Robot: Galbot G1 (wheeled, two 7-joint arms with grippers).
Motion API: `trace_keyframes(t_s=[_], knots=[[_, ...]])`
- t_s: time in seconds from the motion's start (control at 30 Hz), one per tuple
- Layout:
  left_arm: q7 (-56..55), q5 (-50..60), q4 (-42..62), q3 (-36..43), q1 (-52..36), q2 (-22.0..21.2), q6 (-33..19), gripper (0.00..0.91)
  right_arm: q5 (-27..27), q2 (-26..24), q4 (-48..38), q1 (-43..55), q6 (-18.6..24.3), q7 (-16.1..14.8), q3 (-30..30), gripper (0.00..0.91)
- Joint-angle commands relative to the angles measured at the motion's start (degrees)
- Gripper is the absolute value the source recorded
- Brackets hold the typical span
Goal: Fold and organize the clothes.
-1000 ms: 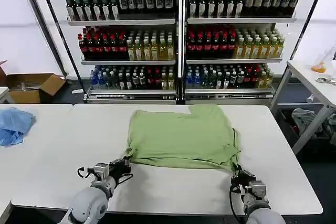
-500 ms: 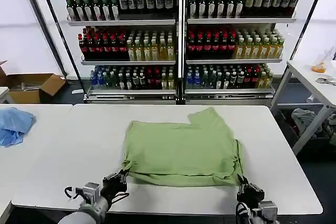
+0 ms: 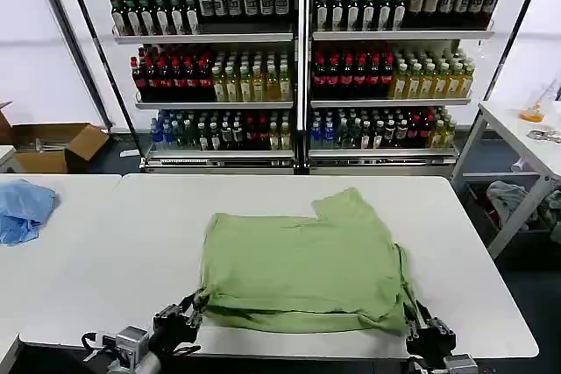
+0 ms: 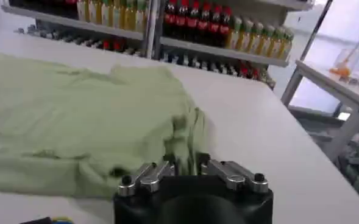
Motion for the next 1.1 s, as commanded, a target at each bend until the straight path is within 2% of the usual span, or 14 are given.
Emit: trace_keyframes(t_s=[0.03, 0.2, 0.47, 0.67, 0.87, 1.03, 1.1], knots=[[-0.1, -4.1, 6.8, 0.0, -10.2, 1.8, -2.2, 0.907, 1.8, -2.5, -2.7, 12.7, 0.5, 0.0, -2.5, 0.907], [-1.1, -5.3, 15.9, 4.5, -23.4, 1.7, -2.9, 0.907, 4.6, -4.3, -10.8, 26.7, -1.5, 2.1, -9.5, 0.907], [-3.4, -10.3, 28.5, 11.6, -38.5, 0.3, -3.0, 0.907, 15.0, -5.3, -26.3, 45.2, -5.0, 4.6, -16.8, 0.907], [-3.7, -7.0, 38.2, 17.2, -46.8, -1.6, -2.7, 0.907, 19.1, -4.4, -35.7, 55.9, -5.9, 5.6, -21.0, 0.907], [-3.9, -4.6, 47.3, 22.2, -54.8, -4.8, -2.6, 0.907, 19.6, -2.5, -44.4, 61.6, -5.0, 5.7, -24.7, 0.907], [-3.9, -0.1, 53.4, 24.3, -57.8, -7.9, -2.6, 0.907, 21.5, -0.4, -51.0, 66.2, -5.3, 5.2, -27.2, 0.907], [-4.2, 1.4, 55.2, 24.6, -58.1, -9.1, -2.3, 0.907, 23.8, 1.2, -54.3, 69.0, -6.4, 5.6, -28.0, 0.907]])
